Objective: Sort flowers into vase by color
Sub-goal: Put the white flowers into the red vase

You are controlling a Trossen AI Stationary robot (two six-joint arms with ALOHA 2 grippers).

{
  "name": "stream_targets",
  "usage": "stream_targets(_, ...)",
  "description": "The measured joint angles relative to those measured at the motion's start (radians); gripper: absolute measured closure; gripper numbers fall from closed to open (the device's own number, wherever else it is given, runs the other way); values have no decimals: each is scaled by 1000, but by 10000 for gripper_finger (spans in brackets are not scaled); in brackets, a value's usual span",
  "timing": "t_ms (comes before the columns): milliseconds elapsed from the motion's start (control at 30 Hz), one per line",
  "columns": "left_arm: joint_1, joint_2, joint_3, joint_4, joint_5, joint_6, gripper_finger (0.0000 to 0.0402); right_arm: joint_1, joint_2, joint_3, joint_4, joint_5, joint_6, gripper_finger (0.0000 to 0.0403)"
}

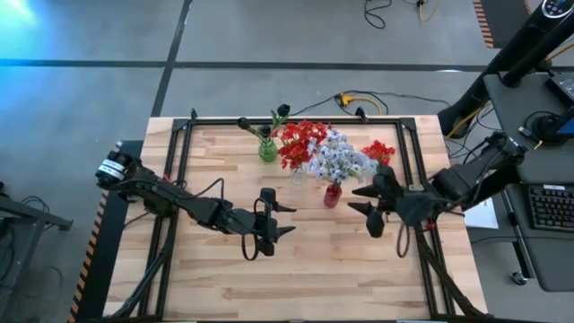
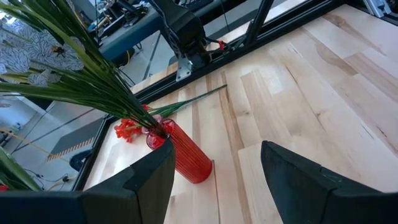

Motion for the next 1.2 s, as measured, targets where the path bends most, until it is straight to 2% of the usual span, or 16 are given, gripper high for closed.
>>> stream_targets(167,0,0,0,-43,8,-10,182,130,4,-2,-42,234,22,231)
stream_targets(300,1,-15,0,-65,129,4,182,208,30,-24,-51,412,-8,236)
stream_targets(367,3,-32,0,-66,150,15,182,225,49,-39,-51,470,-20,236)
stream_targets(633,60,-154,-70,-67,187,41,182,224,124,-60,-43,576,32,234)
stream_targets(867,117,-345,-142,-17,187,99,182,216,196,-53,40,720,63,234)
stream_targets(1200,139,-604,-253,-56,185,108,182,195,272,72,58,728,34,234)
